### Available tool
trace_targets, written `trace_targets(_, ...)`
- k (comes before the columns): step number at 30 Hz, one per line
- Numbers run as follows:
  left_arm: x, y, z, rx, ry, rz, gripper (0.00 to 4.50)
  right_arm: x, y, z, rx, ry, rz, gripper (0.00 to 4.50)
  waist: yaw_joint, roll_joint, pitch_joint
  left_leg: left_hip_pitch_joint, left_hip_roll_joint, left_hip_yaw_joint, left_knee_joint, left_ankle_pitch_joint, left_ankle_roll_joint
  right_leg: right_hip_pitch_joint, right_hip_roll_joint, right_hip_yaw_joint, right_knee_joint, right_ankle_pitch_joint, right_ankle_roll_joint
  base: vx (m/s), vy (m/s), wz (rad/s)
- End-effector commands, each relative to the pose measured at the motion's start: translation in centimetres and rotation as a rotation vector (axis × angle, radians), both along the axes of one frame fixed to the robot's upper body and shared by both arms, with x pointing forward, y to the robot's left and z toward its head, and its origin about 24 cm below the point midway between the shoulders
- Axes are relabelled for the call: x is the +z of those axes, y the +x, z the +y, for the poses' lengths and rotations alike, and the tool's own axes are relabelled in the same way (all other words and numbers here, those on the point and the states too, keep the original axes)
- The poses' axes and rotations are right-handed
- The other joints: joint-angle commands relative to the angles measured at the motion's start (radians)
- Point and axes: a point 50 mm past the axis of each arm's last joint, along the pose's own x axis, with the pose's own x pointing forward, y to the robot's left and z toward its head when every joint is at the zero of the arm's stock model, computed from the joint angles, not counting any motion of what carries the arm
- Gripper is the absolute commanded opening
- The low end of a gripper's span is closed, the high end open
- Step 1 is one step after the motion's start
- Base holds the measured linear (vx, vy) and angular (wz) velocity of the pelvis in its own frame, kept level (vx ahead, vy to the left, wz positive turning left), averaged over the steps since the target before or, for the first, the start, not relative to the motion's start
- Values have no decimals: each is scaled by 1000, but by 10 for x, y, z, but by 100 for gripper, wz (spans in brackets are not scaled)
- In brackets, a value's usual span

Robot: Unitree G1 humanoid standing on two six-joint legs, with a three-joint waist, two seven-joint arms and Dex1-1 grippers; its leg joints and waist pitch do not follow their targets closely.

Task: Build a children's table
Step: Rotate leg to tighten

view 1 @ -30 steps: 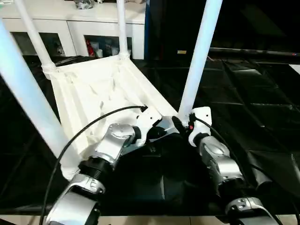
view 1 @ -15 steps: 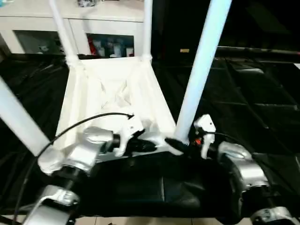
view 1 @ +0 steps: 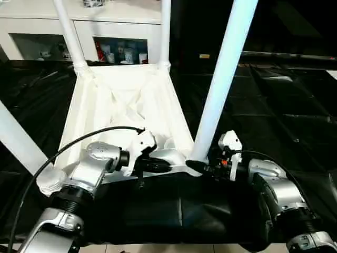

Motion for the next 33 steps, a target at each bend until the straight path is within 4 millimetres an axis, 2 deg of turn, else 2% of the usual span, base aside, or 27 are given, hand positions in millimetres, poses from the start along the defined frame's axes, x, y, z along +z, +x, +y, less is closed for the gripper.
trace_targets(1, -6, -3, 2, 36, -70, 41, 0, -1, -2, 3, 34, 19, 15, 276, 4, -21, -46, 0, 42, -17, -56, -170, 82, 44, -54, 38, -76, -193, -214, 0, 0, 0)
trace_targets(5, -8, -4, 0, 40, -62, 41, 0, -8, -2, 2, -13, 10, 28, 267, 3, -20, -46, -1, 41, -17, -56, -172, 81, 44, -55, 38, -77, -199, -215, 0, 0, 0)
trace_targets(8, -12, 0, -7, 88, -48, 19, 0, -16, 3, 1, -152, -19, 17, 266, 0, -19, -44, 1, 42, -17, -58, -189, 69, 42, -56, 38, -80, -230, -210, 0, 0, 0)
trace_targets(10, -14, 3, -13, 118, -36, 3, 0, -21, 6, 2, -228, -30, 19, 266, -4, -18, -41, 3, 42, -19, -62, -216, 52, 39, -57, 38, -87, -285, -197, 0, 0, 0)
trace_targets(11, -16, 6, -19, 152, -29, -4, 0, -24, 9, 5, -292, -34, 29, 266, -6, -20, -40, 3, 41, -20, -63, -230, 43, 41, -57, 38, -90, -320, -183, 0, 0, 0)
trace_targets(13, -18, 11, -29, 207, -19, -18, 0, -28, 12, 10, -377, -29, 49, 266, -10, -19, -37, 7, 40, -21, -65, -261, 32, 34, -58, 38, -98, -382, -166, 0, 0, 0)
trace_targets(14, -18, 11, -29, 207, -19, -18, 0, -28, 12, 10, -377, -29, 49, 266, -11, -19, -39, 7, 40, -23, -66, -267, 26, 36, -58, 39, -99, -395, -156, 0, 0, 0)
trace_targets(16, -20, 20, -57, 304, 7, -40, 0, -35, 22, 28, -608, -50, 85, 266, -15, -19, -37, 10, 39, -23, -68, -280, 18, 30, -56, 40, -103, -414, -146, 0, 0, 0)
trace_targets(17, -21, 21, -60, 312, 9, -44, 0, -35, 24, 30, -632, -51, 87, 266, -18, -17, -37, 13, 38, -26, -69, -297, 2, 28, -57, 39, -105, -448, -140, 0, 0, 0)
trace_targets(18, -21, 22, -65, 326, 14, -48, 0, -35, 26, 34, -665, -58, 86, 266, -16, -17, -40, 11, 38, -27, -69, -294, 1, 31, -60, 38, -107, -451, -132, 0, 0, 0)
trace_targets(22, -22, 21, -85, 319, 24, -73, 0, -32, 31, 51, -708, -106, 57, 266, -14, -18, -44, 6, 36, -25, -68, -275, 22, 33, -55, 39, -101, -368, -132, 0, 0, 0)
trace_targets(26, -22, 18, -90, 287, 9, -71, 0, -26, 34, 53, -684, -99, 12, 266, -11, -19, -45, 3, 36, -22, -65, -254, 42, 37, -55, 40, -95, -292, -148, 0, 0, 0)
trace_targets(28, -22, 19, -86, 288, 4, -73, 0, -20, 34, 51, -646, -34, -2, 266, -9, -19, -45, 3, 36, -21, -65, -257, 53, 38, -56, 39, -97, -301, -150, 0, 0, 0)
trace_targets(30, -20, 20, -80, 280, -8, -75, 0, -13, 34, 46, -605, 30, -24, 336, -7, -19, -46, 3, 36, -21, -64, -250, 56, 39, -56, 40, -96, -294, -152, 0, 0, 0)
trace_targets(33, -17, 21, -69, 250, -24, -75, 0, -4, 32, 32, -509, 68, -63, 342, 0, -21, -47, -2, 38, -21, -62, -228, 73, 44, -56, 39, -91, -247, -161, 0, 0, 0)
